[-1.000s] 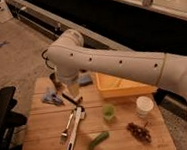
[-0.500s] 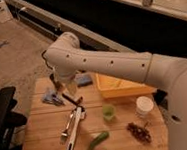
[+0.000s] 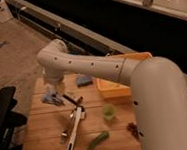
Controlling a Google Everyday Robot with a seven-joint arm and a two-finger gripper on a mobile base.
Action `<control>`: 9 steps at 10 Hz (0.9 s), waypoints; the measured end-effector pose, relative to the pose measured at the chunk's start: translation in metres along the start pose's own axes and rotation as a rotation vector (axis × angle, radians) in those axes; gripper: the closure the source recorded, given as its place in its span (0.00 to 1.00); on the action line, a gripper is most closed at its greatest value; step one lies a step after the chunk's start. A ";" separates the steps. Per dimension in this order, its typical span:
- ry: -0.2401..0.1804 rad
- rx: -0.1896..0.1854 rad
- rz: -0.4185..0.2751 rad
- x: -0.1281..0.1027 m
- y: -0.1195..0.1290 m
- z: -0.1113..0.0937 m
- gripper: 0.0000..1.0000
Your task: Place towel in plastic cup
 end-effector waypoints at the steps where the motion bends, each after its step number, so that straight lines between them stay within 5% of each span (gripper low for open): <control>1: -0.014 -0.012 0.007 0.005 -0.001 0.013 0.30; 5: -0.047 -0.112 0.047 0.008 -0.005 0.072 0.30; 9: -0.046 -0.116 0.055 0.009 -0.003 0.073 0.30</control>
